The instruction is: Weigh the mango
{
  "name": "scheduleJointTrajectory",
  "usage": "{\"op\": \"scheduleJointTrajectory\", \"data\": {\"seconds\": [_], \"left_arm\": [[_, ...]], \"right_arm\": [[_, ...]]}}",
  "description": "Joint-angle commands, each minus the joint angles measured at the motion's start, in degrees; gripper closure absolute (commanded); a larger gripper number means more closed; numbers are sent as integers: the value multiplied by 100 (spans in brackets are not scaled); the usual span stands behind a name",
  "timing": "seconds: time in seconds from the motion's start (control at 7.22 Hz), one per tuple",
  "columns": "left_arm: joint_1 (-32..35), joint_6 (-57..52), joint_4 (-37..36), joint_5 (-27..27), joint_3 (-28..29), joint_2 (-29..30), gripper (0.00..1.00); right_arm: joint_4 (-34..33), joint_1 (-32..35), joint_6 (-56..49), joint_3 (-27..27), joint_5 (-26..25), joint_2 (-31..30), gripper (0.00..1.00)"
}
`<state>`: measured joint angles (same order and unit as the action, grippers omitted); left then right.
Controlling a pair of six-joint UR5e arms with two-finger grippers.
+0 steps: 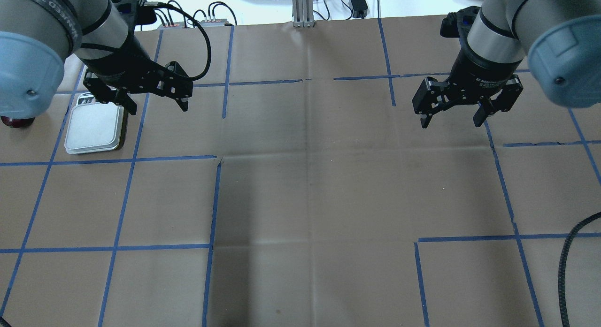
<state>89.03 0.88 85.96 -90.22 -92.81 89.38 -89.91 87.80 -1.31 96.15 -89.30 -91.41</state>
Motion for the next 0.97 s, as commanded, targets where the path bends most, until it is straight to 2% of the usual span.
{"op": "scheduleJointTrajectory", "data": {"seconds": [0.0, 0.69, 0.83], "left_arm": [[0, 0, 0, 5, 0, -9, 0], [-88, -166, -44, 31, 52, 17, 0], [-349, -358, -44, 31, 140, 157, 0]], "right_arm": [[0, 0, 0, 0, 0, 0, 0], [0, 0, 0, 0, 0, 0, 0], [0, 0, 0, 0, 0, 0, 0]]}}
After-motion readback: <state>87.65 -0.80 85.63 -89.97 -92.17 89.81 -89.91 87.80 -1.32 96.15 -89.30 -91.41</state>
